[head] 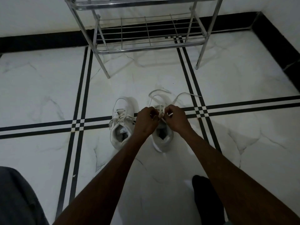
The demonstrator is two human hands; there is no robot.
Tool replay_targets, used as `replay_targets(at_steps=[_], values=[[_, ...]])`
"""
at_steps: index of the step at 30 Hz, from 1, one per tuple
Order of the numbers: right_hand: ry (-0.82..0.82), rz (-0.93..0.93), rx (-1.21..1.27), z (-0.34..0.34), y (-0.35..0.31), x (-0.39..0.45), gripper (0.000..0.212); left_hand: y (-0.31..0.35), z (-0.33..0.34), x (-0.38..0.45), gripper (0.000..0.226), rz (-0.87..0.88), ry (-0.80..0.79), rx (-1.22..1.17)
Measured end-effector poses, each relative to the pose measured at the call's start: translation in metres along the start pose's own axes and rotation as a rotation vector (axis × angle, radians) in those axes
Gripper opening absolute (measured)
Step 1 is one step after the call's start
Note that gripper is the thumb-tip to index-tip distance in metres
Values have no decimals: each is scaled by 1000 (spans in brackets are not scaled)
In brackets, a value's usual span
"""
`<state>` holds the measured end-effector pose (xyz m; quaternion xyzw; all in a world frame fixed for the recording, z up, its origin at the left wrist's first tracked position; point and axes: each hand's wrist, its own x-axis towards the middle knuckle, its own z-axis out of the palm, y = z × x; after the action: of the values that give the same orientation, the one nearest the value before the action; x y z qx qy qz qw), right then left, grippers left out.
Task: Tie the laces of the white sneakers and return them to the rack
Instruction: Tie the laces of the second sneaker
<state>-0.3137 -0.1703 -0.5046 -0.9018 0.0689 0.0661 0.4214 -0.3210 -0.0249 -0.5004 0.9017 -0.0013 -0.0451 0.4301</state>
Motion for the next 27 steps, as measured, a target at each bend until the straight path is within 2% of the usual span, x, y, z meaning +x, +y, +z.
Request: replay_targets(at_steps=[3, 7, 9, 14, 21, 24, 27], values=[[75, 39, 68, 5, 3, -3, 4, -3, 2, -2, 12, 0, 76, -46], [135, 57, 142, 7, 3, -6, 6, -8, 4, -11, 11, 11, 137, -49], [143, 46, 127, 10, 0, -7, 6, -9, 2, -12, 5, -5, 134, -32], [162, 52, 61, 18, -5, -11, 7, -13, 3, -14, 17, -93, 97, -27], [214, 52, -19, 25, -9, -12, 11, -16, 4, -18, 18, -115, 147, -85], [191, 68, -1, 23, -10, -11, 13, -20, 5, -16, 17, -136, 135, -107], [90, 107, 105, 15, -12, -4, 15, -14, 1, -13, 13, -205, 49, -187]])
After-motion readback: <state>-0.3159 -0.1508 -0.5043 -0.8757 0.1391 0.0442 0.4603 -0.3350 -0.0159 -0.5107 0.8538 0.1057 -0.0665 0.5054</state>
